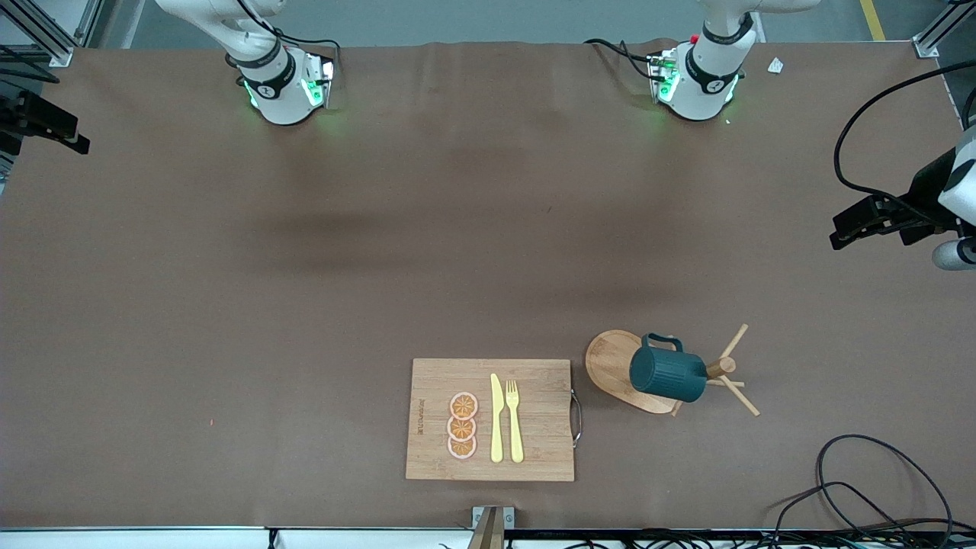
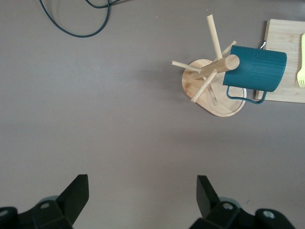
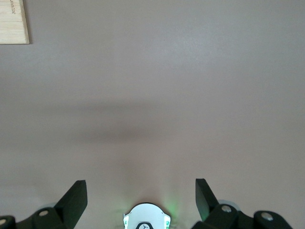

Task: Pass cup and hang on rack

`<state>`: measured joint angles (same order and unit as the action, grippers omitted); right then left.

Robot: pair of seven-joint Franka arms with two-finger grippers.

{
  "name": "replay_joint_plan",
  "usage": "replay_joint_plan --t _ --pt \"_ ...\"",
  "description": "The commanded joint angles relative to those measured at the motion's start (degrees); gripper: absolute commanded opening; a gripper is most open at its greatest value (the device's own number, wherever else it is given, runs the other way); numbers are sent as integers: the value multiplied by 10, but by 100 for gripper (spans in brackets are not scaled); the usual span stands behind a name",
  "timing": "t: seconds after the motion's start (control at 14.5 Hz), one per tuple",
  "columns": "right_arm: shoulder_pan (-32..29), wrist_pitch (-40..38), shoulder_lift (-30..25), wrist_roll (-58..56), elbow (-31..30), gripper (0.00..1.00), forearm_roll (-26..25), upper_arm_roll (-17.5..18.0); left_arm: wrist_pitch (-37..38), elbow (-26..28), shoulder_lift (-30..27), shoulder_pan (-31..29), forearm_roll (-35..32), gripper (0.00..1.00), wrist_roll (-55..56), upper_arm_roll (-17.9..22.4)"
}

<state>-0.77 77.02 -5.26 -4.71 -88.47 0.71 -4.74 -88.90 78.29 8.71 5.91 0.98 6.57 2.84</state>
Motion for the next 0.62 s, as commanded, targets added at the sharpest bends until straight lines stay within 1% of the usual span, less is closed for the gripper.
replay_joint_plan --t 0.0,0.07,0.14,0.21,0.28,0.55 --pt "-2 0 -8 -6 -6 100 -4 3 0 12 -39 0 -9 99 8 -2" --pt "-2 0 -7 -6 -6 100 -4 3 3 12 -48 1 -12 100 12 -3" --pt "-2 0 -7 -6 -6 100 -4 3 23 8 -49 3 -12 100 13 -4" --pt "-1 0 -8 -6 -6 100 -4 3 54 -7 -47 2 -7 100 13 -4" --pt "-2 0 -8 -5 -6 100 -4 3 64 -20 -43 0 -10 100 13 -3" --pt "-2 0 -8 -6 -6 100 -4 3 66 -19 -39 0 -19 100 3 -7"
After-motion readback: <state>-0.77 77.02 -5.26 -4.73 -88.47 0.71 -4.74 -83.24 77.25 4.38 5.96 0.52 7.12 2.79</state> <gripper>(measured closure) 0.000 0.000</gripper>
